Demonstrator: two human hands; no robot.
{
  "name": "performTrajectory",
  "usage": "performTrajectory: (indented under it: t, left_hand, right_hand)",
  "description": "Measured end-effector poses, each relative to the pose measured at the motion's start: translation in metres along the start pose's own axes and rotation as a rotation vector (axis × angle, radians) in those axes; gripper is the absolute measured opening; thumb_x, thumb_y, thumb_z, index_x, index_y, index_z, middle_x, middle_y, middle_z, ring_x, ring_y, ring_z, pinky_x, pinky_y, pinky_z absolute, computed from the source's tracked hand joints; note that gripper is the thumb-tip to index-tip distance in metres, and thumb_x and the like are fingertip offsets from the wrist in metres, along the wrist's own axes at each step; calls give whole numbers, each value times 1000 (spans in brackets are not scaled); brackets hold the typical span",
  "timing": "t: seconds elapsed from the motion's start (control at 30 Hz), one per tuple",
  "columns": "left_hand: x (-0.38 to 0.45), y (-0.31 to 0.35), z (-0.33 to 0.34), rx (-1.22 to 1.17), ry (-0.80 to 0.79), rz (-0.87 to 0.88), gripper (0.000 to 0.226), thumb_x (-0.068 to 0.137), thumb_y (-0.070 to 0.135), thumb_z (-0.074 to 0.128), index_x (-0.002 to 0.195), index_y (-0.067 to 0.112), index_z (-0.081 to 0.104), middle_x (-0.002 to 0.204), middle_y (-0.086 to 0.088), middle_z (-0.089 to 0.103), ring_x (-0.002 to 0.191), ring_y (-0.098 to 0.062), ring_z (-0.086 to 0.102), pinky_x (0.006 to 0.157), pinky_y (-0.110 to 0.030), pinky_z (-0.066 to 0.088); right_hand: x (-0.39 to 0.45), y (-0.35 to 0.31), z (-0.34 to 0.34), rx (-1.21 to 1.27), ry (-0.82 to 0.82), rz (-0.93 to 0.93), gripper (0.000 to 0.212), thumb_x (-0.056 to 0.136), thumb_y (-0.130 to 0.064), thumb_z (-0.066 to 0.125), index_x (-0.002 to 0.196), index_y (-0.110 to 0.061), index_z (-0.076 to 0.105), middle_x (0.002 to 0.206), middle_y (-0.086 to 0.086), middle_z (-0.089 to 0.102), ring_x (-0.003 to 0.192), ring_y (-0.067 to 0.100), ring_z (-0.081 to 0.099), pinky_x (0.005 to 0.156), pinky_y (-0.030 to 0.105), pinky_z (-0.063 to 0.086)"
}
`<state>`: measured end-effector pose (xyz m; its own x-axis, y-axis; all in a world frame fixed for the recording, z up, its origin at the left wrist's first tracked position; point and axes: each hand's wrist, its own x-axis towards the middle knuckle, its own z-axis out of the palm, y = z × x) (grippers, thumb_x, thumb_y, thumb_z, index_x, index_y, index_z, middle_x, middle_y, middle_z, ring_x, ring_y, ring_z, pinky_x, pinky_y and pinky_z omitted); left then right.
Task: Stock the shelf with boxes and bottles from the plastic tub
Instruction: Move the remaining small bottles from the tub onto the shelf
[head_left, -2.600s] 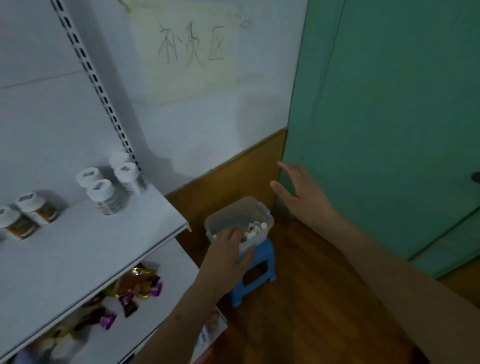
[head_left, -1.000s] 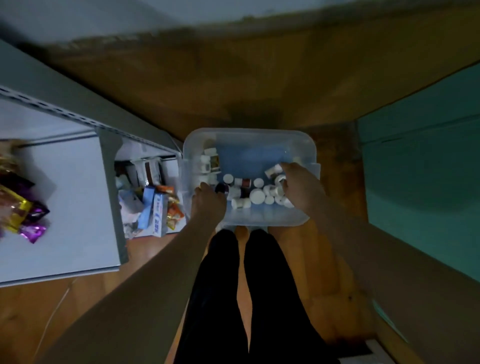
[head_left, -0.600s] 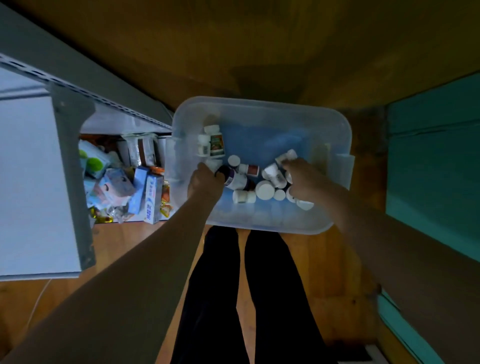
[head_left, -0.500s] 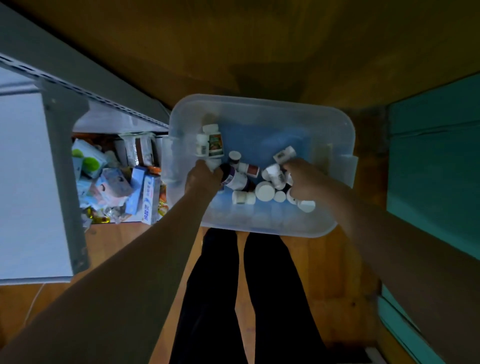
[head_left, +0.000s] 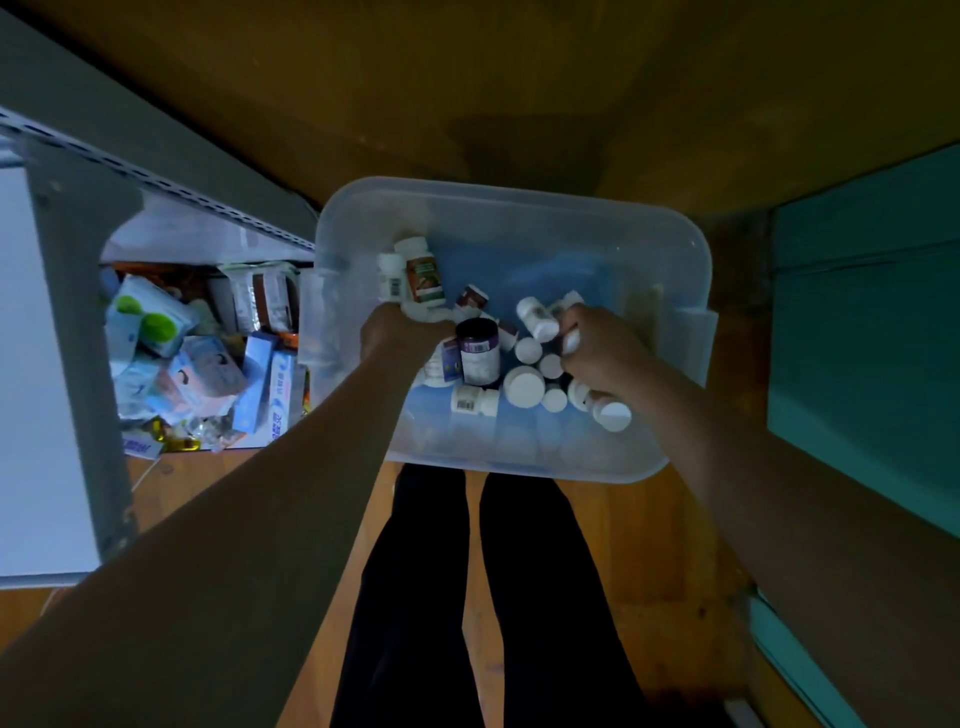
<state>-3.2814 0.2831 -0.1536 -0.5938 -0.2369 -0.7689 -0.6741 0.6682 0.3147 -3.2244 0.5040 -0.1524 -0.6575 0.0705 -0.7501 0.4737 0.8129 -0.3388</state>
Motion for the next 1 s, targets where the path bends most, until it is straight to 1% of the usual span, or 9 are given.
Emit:
performTrajectory:
  t: [0.07, 0.13, 0.3, 0.37, 0.53, 0.7, 0.77, 0.87, 1.0]
  left_hand:
    - [-11, 0, -2, 88, 28, 72, 44, 77, 43, 80, 110, 20, 63, 106, -4, 64, 100, -23, 61, 78, -25, 41]
    - [-22, -3, -4, 130, 89, 141, 48, 74, 38, 82, 112, 17, 63, 112, -6, 66, 104, -26, 62, 76, -28, 44]
    - [-55, -4, -19, 152, 226, 445, 50, 67, 30, 86, 108, 10, 66, 111, -12, 65, 105, -33, 60, 83, -44, 53]
    - [-71, 1, -30, 122, 220, 530, 50, 67, 30, 87, 108, 11, 65, 111, -10, 65, 105, -31, 60, 83, -43, 53]
    - [-134, 29, -74, -114, 41, 521, 46, 80, 24, 81, 119, 15, 58, 114, 5, 64, 105, -8, 56, 81, -16, 40]
    - [-222, 65, -138, -599, -99, 434, 15, 92, 18, 68, 103, 26, 64, 98, 9, 72, 93, -5, 67, 83, -29, 49]
    - [-258, 76, -161, -814, -138, 414, 12, 97, 19, 60, 104, 25, 68, 98, 2, 74, 92, -13, 70, 82, -34, 54]
    - [-310, 92, -199, -1091, -196, 350, 18, 99, 24, 52, 103, 15, 68, 90, -10, 72, 76, -20, 70, 73, -37, 56]
    - [-375, 96, -252, -1228, -199, 381, 25, 94, 32, 54, 97, 11, 67, 79, -9, 70, 66, -18, 66, 65, -32, 55]
  right_hand:
    - [-6, -2, -5, 53, 46, -2, 39, 85, -15, 71, 120, -9, 54, 117, 13, 62, 106, 31, 61, 75, 26, 37]
    - [-15, -5, -11, 108, 90, 1, 44, 85, -18, 73, 123, -8, 52, 117, 12, 63, 108, 29, 60, 75, 26, 35]
    - [-48, -18, -28, 203, 136, -118, 43, 82, -15, 75, 121, -13, 56, 116, 10, 64, 106, 28, 60, 79, 27, 38]
    - [-67, -24, -40, 283, 137, -140, 44, 83, -14, 75, 122, -16, 55, 116, 6, 63, 104, 24, 59, 82, 28, 42]
    - [-124, -48, -85, 511, 178, -113, 45, 84, -22, 77, 121, -22, 51, 108, -4, 60, 97, 16, 59, 77, 26, 44]
    - [-196, -86, -146, 904, 169, -202, 36, 86, -18, 76, 117, -25, 58, 108, -8, 65, 107, 14, 63, 76, 20, 52]
    - [-227, -111, -169, 1042, 165, -247, 33, 87, -20, 75, 114, -30, 59, 109, -10, 68, 104, 10, 65, 72, 16, 51]
    - [-268, -153, -194, 1206, 120, -365, 33, 82, -35, 71, 113, -32, 61, 106, -9, 73, 104, 12, 68, 83, 24, 52]
    - [-328, -218, -218, 1255, 50, -515, 43, 82, -49, 72, 115, -24, 62, 101, 0, 71, 96, 18, 68, 90, 37, 50]
